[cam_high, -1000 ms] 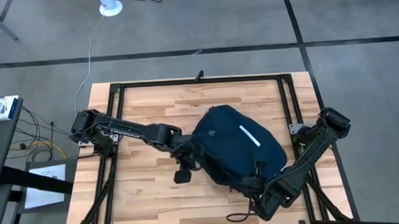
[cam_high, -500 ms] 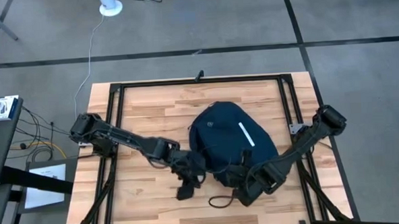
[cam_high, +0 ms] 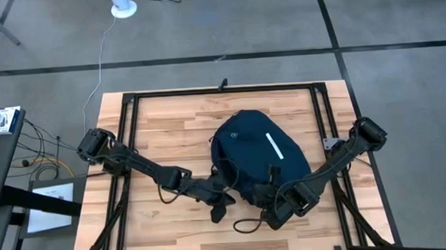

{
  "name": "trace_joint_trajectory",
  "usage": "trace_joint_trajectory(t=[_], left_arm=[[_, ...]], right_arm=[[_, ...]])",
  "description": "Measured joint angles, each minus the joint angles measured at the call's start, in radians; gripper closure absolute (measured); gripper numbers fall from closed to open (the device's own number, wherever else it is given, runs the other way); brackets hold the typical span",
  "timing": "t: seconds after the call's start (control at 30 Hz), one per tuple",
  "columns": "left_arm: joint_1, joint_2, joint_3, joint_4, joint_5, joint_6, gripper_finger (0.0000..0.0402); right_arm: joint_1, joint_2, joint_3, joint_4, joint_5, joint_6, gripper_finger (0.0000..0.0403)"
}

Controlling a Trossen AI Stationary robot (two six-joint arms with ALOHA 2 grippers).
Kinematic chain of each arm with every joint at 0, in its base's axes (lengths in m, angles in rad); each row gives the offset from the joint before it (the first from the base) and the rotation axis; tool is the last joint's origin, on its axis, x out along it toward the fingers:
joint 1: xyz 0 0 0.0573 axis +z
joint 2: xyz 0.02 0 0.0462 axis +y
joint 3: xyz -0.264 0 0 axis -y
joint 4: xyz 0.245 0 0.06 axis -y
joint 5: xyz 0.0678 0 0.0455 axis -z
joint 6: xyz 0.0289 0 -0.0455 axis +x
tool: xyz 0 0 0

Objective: Unpack backpack
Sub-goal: Close the dark blue backpack

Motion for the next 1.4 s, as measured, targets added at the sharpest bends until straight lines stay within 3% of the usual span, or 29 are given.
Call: trace_joint_trajectory(t=[0.43, 0.57, 0.7, 0.93, 1.07, 1.27, 1.4], left_arm=[[0.044, 0.034, 0.001, 0.133, 0.005, -0.064, 0.0166], [0.044, 0.034, 0.001, 0.131, 0.001, -0.06, 0.013], [0.044, 0.038, 0.001, 0.145, -0.011, -0.06, 0.0121], [0.064, 0.118, 0.019, 0.211, -0.004, -0.065, 0.0157], [0.062, 0.123, 0.045, 0.218, 0.008, -0.015, 0.0225], [0.065, 0.09, 0.059, 0.205, 0.087, 0.045, 0.0383], [0.065, 0.036, 0.06, 0.129, 0.122, 0.054, 0.0394]], right_arm=[[0.016, 0.001, 0.0, 0.011, -0.005, -0.006, 0.0403], [0.016, 0.001, 0.0, 0.011, -0.006, -0.007, 0.0403], [0.017, 0.001, 0.0, 0.008, -0.006, -0.01, 0.0403], [0.018, 0.001, 0.0, 0.01, -0.007, -0.009, 0.0403], [0.018, 0.001, 0.0, 0.007, -0.007, -0.009, 0.0403], [0.026, 0.001, 0.0, -0.018, -0.01, -0.014, 0.0403], [0.047, -0.01, 0.0, -0.042, -0.015, -0.006, 0.0403]])
